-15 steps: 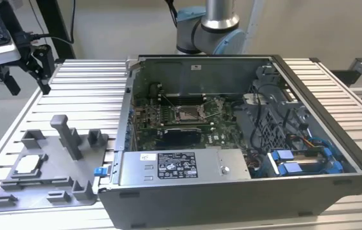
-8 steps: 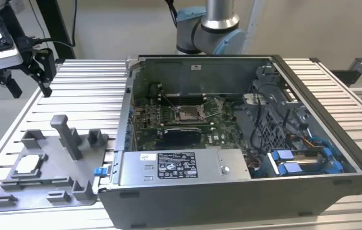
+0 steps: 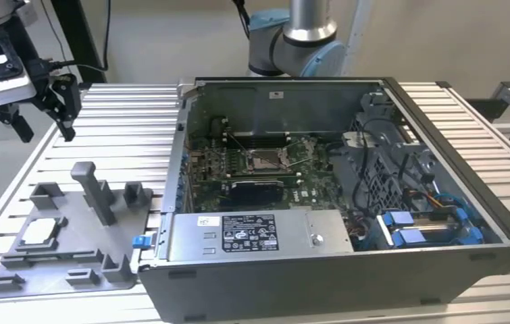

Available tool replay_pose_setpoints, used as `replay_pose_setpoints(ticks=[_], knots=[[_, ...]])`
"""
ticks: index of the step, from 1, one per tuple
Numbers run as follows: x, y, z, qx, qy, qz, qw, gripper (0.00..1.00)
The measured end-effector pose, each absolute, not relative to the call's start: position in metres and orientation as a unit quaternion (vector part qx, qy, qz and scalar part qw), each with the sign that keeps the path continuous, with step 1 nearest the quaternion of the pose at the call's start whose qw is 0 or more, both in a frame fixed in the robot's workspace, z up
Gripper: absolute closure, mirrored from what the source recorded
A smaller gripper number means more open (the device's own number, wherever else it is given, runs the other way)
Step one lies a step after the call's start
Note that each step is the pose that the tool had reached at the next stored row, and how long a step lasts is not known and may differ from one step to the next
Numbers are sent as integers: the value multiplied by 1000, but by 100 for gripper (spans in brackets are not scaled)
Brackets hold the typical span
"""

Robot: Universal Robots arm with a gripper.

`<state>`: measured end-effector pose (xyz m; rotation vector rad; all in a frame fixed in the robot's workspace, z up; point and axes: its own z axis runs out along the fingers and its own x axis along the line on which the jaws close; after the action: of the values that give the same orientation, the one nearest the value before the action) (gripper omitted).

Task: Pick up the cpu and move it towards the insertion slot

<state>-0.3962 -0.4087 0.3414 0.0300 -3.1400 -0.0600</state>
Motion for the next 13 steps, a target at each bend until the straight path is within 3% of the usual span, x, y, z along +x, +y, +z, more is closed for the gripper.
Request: replay_pose_setpoints(ticks=[13], knots=[[-400, -421, 342, 10, -1000, -19, 0, 0]])
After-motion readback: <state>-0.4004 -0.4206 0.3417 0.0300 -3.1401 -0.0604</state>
